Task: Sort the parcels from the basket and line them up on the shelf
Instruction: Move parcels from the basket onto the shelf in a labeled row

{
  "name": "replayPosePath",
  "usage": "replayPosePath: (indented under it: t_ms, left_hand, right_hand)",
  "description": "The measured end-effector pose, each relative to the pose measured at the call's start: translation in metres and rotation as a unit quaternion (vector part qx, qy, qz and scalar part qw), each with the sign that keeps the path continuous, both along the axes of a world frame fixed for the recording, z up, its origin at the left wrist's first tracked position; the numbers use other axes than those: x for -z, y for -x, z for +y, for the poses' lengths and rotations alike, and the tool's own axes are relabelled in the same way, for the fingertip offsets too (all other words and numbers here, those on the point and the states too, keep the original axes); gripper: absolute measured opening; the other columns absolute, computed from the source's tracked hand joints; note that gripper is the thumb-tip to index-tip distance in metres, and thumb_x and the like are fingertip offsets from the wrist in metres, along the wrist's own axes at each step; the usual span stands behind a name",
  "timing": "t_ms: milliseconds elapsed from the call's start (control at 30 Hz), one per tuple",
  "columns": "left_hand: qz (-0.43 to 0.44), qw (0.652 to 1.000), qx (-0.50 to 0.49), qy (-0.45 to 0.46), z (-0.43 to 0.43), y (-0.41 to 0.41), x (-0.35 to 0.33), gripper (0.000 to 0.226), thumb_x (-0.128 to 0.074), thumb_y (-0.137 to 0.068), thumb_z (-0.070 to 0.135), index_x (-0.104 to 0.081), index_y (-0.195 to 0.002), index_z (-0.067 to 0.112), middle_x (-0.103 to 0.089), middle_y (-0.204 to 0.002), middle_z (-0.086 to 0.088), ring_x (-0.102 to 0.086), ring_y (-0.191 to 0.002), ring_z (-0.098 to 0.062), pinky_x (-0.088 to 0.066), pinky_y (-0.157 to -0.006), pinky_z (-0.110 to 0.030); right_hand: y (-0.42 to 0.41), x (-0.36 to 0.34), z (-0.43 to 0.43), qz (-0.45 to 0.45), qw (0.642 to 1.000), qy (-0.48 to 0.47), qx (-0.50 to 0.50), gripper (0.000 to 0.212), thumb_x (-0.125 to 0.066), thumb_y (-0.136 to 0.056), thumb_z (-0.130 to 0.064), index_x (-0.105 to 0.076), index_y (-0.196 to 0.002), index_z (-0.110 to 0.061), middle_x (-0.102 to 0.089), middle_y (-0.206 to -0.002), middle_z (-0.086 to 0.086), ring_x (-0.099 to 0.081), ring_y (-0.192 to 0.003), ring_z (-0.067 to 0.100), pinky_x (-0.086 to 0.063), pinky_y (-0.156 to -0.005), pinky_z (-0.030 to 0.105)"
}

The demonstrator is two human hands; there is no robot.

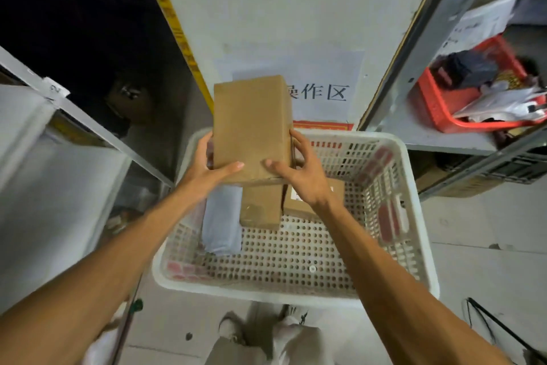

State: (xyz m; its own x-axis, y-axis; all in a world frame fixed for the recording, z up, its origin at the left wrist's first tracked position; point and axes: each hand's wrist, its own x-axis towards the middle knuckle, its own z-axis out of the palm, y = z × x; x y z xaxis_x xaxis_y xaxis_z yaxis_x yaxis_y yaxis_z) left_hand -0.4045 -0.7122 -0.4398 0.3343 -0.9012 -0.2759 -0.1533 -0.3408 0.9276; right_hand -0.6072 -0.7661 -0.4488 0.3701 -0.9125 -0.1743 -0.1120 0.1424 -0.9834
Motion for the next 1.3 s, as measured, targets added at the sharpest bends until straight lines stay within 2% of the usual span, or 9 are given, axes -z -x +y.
replayPosePath:
  t_ms: [200,333,433,533,733,933,1067,1167,1300]
  left_hand:
    - [-0.008,0.998,-0.027,0.061,0.035,-0.056,-0.062,0.094,-0.077,-0.075,0.022,-0.017,-0.145,0.034,-0.046,-0.135,0.0,-0.048,-0.123,-0.017,-0.047,-0.099,-0.039]
    - [-0.044,0.994,-0.044,0.093,0.063,-0.092,-0.11,0.116,-0.085,-0.054,0.054,-0.017,-0.147,0.037,-0.042,-0.141,0.006,-0.042,-0.131,-0.016,-0.04,-0.107,-0.044]
    - [-0.062,0.987,-0.055,0.137,0.081,-0.117,-0.147,0.11,-0.085,-0.051,0.058,-0.035,-0.144,0.026,-0.055,-0.133,0.005,-0.051,-0.123,-0.013,-0.041,-0.108,-0.04]
    - [-0.08,0.977,-0.084,0.177,0.105,-0.145,-0.187,0.098,-0.082,-0.06,0.053,-0.037,-0.143,0.028,-0.054,-0.131,0.01,-0.05,-0.121,-0.012,-0.042,-0.104,-0.035]
    - [-0.023,0.958,-0.077,0.276,0.163,-0.193,-0.256,0.052,-0.065,-0.082,0.044,-0.044,-0.129,0.041,-0.055,-0.12,0.001,-0.056,-0.114,-0.019,-0.053,-0.082,-0.035]
    - [-0.07,0.932,-0.131,0.331,0.216,-0.227,-0.293,0.074,-0.077,-0.071,0.041,-0.039,-0.134,0.035,-0.053,-0.124,0.002,-0.056,-0.11,-0.016,-0.055,-0.068,-0.023]
    - [-0.163,0.899,-0.212,0.346,0.237,-0.24,-0.303,0.076,-0.079,-0.071,0.024,-0.036,-0.133,0.03,-0.047,-0.122,0.007,-0.052,-0.106,-0.01,-0.054,-0.066,-0.016]
    - [-0.248,0.887,-0.222,0.321,0.252,-0.253,-0.307,0.091,-0.086,-0.059,0.048,-0.035,-0.133,0.038,-0.038,-0.134,0.001,-0.043,-0.119,-0.014,-0.056,-0.08,-0.026]
    - [-0.274,0.883,-0.229,0.305,0.272,-0.275,-0.31,0.072,-0.068,-0.075,0.059,-0.037,-0.138,0.045,-0.035,-0.138,-0.001,-0.043,-0.127,-0.023,-0.051,-0.094,-0.031]
  right_hand:
    - [-0.058,-0.059,0.01,-0.021,0.997,0.064,-0.044,0.08,-0.078,-0.079,-0.042,-0.038,-0.148,-0.033,-0.049,-0.144,-0.009,-0.055,-0.121,0.013,-0.052,-0.098,0.035]
    - [-0.097,-0.109,0.022,-0.03,0.991,0.112,-0.065,0.078,-0.076,-0.077,-0.046,-0.041,-0.146,-0.035,-0.053,-0.141,-0.004,-0.057,-0.119,0.015,-0.056,-0.092,0.039]
    - [-0.129,-0.149,0.033,-0.051,0.982,0.163,-0.084,0.068,-0.07,-0.087,-0.036,-0.039,-0.147,-0.033,-0.053,-0.14,-0.008,-0.056,-0.119,0.015,-0.058,-0.084,0.025]
    - [-0.161,-0.19,0.052,-0.073,0.973,0.196,-0.101,0.067,-0.066,-0.088,-0.043,-0.037,-0.148,-0.035,-0.054,-0.138,-0.011,-0.056,-0.121,0.016,-0.054,-0.093,0.03]
    - [-0.214,-0.243,0.089,-0.178,0.955,0.191,-0.138,0.054,-0.058,-0.096,-0.013,-0.042,-0.147,-0.018,-0.057,-0.138,-0.001,-0.056,-0.123,0.019,-0.049,-0.101,0.041]
    - [-0.279,-0.276,0.122,-0.121,0.951,0.249,-0.141,0.059,-0.062,-0.092,-0.03,-0.041,-0.147,-0.027,-0.063,-0.117,-0.001,-0.057,-0.114,0.019,-0.049,-0.101,0.045]
    - [-0.321,-0.293,0.144,-0.107,0.944,0.273,-0.155,0.067,-0.069,-0.089,-0.025,-0.035,-0.147,-0.027,-0.053,-0.121,-0.015,-0.05,-0.114,-0.002,-0.042,-0.094,0.017]
    - [-0.355,-0.304,0.163,-0.137,0.93,0.278,-0.198,0.071,-0.079,-0.078,-0.036,-0.032,-0.131,-0.041,-0.049,-0.117,-0.027,-0.048,-0.103,-0.022,-0.04,-0.081,0.0]
    - [-0.391,-0.309,0.18,-0.102,0.922,0.284,-0.243,0.126,-0.079,-0.046,-0.077,-0.011,-0.147,-0.045,-0.036,-0.142,0.0,-0.044,-0.127,0.019,-0.048,-0.102,0.045]
